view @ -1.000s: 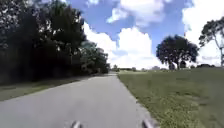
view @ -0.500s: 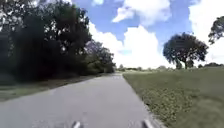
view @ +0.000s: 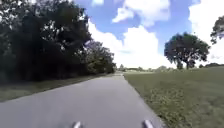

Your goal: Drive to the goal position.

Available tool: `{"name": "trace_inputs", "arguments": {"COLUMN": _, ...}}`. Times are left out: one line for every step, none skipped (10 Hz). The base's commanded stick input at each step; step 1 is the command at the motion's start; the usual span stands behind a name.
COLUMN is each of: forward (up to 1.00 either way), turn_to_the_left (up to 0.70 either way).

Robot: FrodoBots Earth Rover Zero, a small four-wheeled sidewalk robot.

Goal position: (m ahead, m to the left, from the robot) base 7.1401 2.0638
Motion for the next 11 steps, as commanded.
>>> {"name": "trace_inputs", "arguments": {"forward": 0.70, "turn_to_the_left": 0.00}}
{"name": "trace_inputs", "arguments": {"forward": 0.70, "turn_to_the_left": 0.00}}
{"name": "trace_inputs", "arguments": {"forward": 0.70, "turn_to_the_left": 0.00}}
{"name": "trace_inputs", "arguments": {"forward": 0.70, "turn_to_the_left": 0.00}}
{"name": "trace_inputs", "arguments": {"forward": 0.70, "turn_to_the_left": 0.00}}
{"name": "trace_inputs", "arguments": {"forward": 0.70, "turn_to_the_left": 0.00}}
{"name": "trace_inputs", "arguments": {"forward": 0.70, "turn_to_the_left": 0.00}}
{"name": "trace_inputs", "arguments": {"forward": 0.70, "turn_to_the_left": 0.00}}
{"name": "trace_inputs", "arguments": {"forward": 0.70, "turn_to_the_left": 0.00}}
{"name": "trace_inputs", "arguments": {"forward": 0.70, "turn_to_the_left": 0.00}}
{"name": "trace_inputs", "arguments": {"forward": 0.70, "turn_to_the_left": 0.00}}
